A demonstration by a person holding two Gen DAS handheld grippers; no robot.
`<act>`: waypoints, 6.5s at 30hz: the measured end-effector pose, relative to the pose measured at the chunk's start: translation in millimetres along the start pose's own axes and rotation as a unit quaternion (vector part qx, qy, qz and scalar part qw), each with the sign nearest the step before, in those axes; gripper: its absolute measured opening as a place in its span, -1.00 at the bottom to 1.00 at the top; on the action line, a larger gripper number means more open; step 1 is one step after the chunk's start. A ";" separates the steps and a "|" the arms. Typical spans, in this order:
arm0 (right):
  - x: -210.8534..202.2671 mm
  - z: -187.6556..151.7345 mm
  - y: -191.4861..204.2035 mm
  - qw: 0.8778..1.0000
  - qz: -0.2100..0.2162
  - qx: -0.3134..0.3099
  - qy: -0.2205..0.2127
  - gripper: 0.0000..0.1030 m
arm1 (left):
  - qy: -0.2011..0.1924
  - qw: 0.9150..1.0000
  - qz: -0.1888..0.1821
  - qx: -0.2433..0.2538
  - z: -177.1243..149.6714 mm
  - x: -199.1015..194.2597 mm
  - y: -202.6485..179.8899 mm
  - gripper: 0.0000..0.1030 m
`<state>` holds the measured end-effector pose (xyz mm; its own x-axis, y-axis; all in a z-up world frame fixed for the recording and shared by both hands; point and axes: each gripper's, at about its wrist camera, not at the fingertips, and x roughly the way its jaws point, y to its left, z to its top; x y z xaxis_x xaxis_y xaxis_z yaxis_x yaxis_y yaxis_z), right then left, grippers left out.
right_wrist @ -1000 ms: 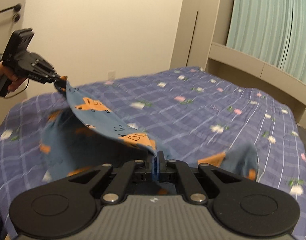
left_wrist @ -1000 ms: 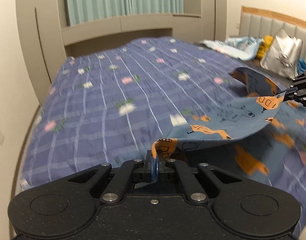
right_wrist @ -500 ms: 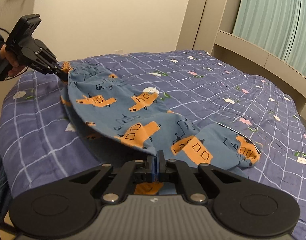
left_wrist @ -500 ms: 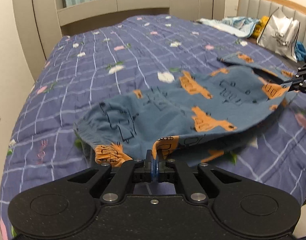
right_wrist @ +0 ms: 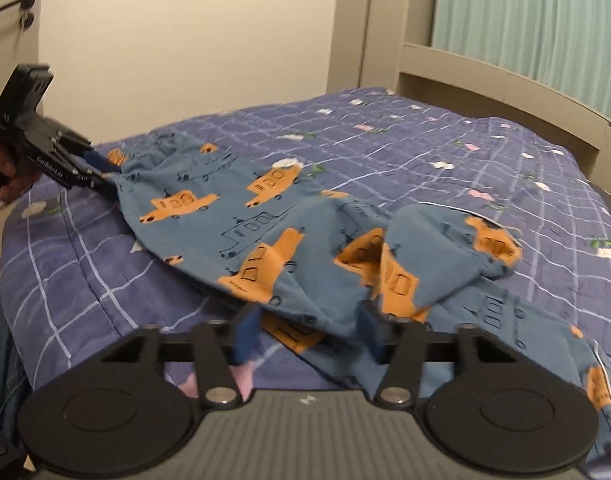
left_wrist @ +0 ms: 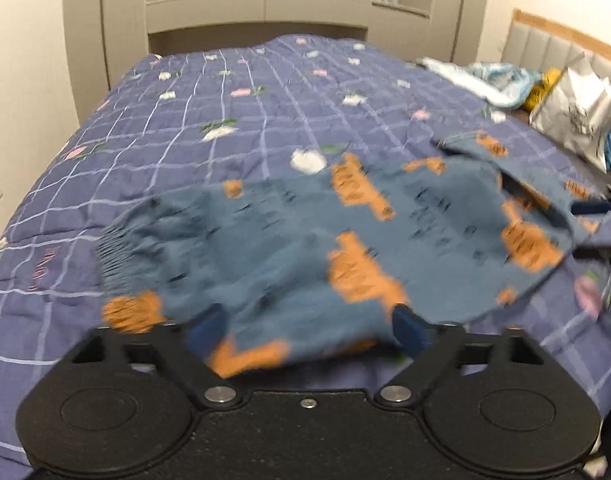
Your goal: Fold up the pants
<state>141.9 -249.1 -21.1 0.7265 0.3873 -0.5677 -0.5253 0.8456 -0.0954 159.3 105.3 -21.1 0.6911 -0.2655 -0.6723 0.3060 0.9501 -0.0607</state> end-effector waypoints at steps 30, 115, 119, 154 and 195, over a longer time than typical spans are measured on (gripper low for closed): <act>-63.9 -72.5 -145.0 0.965 -0.247 -0.069 0.046 -0.86 | -0.011 0.987 -0.149 -0.065 85.0 113.5 -215.6 0.99; -84.4 -102.6 -182.8 0.915 -0.121 0.380 -0.058 -0.09 | 0.028 0.968 -0.238 0.080 138.4 149.8 -302.0 0.21; -88.7 -107.0 -189.5 0.905 -0.129 0.399 -0.072 -0.04 | 0.009 0.969 -0.226 0.103 163.1 166.0 -322.8 0.22; -87.5 -71.5 -139.4 0.946 -0.202 0.250 -0.038 1.00 | -0.071 0.984 -0.117 0.117 196.3 119.6 -293.6 0.99; 215.2 141.1 6.5 0.990 0.107 0.079 0.055 0.35 | -0.034 0.973 0.029 -0.225 9.8 48.5 172.7 0.21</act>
<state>357.4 -108.4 -28.4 0.5494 0.5279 -0.6477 -0.5789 0.7994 0.1606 252.0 254.9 -56.9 0.7446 -0.2056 -0.6351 -0.0419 0.9351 -0.3519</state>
